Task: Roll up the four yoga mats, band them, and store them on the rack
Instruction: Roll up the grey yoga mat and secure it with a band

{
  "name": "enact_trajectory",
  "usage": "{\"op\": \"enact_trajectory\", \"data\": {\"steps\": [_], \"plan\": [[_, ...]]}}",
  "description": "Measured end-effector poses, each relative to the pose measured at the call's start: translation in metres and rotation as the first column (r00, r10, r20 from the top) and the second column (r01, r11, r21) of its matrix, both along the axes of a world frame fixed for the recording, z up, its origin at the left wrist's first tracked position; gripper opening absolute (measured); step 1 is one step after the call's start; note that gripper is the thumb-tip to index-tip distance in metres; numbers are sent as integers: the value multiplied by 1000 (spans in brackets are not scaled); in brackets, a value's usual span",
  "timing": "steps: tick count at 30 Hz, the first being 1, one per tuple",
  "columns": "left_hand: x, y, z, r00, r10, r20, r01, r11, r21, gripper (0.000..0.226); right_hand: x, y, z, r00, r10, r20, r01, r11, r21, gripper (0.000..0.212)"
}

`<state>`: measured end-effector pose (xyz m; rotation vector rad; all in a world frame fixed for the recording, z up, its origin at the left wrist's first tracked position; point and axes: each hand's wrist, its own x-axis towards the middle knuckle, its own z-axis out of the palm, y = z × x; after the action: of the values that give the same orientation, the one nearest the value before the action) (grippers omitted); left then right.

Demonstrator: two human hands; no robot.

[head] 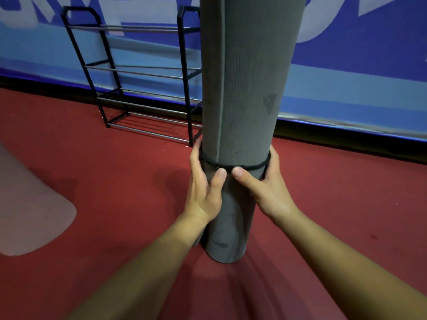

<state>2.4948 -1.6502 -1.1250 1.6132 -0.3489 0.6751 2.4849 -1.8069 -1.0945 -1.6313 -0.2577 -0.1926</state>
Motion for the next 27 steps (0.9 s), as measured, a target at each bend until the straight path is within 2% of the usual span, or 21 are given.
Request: {"op": "enact_trajectory", "data": {"steps": [3,8,14,16,20,24,27], "plan": [[0,-3,-3,998,61,-1,-61,997,51,99,-4,3,-13,999,34,-5,-34,999,16,112],[2,-12,5,997,75,26,-75,997,31,105,-8,13,-13,996,-77,33,74,993,88,123],[9,-18,15,1000,20,17,-19,999,-30,104,-4,16,-15,984,-170,58,165,983,81,117],[15,-18,19,1000,-17,8,17,998,-57,99,3,13,-13,985,-164,53,160,985,64,115],[24,-19,15,996,-67,-65,63,996,-62,68,22,2,-3,987,-160,-10,161,984,72,96],[28,-12,13,996,-84,-32,82,996,-36,74,25,0,-2,990,-138,16,137,988,73,110],[30,-2,1,995,-100,-26,100,995,-18,67,18,1,-13,997,-72,10,72,997,16,105]]}}
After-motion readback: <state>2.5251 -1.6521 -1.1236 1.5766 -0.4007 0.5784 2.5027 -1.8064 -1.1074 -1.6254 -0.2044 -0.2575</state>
